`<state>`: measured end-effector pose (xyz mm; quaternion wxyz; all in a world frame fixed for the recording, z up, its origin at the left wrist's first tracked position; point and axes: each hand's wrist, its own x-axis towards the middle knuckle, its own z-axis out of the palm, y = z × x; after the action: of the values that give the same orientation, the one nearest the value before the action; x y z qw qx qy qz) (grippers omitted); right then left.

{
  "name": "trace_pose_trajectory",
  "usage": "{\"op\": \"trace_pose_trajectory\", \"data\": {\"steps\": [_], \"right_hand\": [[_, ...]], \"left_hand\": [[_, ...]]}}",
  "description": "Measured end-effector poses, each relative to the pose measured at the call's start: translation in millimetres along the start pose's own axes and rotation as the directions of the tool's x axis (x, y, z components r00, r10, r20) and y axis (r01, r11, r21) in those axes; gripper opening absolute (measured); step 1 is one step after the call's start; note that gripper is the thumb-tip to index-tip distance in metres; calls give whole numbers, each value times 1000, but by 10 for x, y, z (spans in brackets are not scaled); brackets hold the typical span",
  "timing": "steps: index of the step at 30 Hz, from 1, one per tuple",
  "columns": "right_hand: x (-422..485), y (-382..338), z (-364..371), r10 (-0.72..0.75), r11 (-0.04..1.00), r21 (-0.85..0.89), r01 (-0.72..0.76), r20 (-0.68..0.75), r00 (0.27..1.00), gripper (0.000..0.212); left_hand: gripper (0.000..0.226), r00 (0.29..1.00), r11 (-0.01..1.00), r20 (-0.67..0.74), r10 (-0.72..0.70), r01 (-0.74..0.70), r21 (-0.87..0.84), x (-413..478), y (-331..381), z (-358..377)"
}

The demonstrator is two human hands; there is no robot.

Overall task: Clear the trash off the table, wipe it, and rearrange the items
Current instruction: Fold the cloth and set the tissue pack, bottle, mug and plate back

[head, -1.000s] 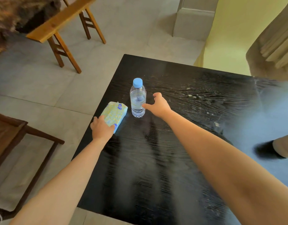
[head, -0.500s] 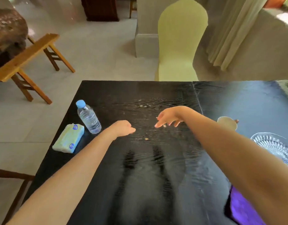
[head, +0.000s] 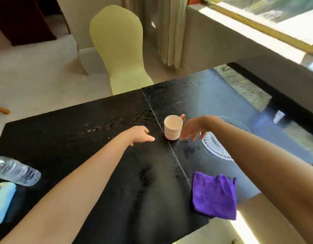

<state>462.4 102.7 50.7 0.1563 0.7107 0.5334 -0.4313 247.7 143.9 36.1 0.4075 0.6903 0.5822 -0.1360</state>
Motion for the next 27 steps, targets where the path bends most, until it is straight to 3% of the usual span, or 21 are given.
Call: {"op": "trace_pose_trajectory", "data": {"steps": [7, 12, 15, 20, 27], "right_hand": [[111, 1127, 151, 113, 981, 167, -97, -90, 989, 42], [253, 1712, 376, 216, 965, 174, -194, -116, 969, 42], [334, 1971, 522, 271, 958, 160, -239, -220, 937, 43], [609, 2383, 806, 419, 890, 360, -279, -410, 810, 32], [790, 2541, 971, 609, 787, 506, -353, -548, 574, 39]], "left_hand": [[85, 992, 998, -120, 51, -55, -34, 557, 629, 491], [99, 968, 984, -246, -57, 13, -177, 955, 732, 730], [103, 947, 951, -294, -128, 33, -308, 1134, 727, 841], [103, 936, 855, -342, -85, -108, -508, 1419, 594, 996], [96, 921, 758, -389, 5, -257, -599, 1568, 576, 1114]]}}
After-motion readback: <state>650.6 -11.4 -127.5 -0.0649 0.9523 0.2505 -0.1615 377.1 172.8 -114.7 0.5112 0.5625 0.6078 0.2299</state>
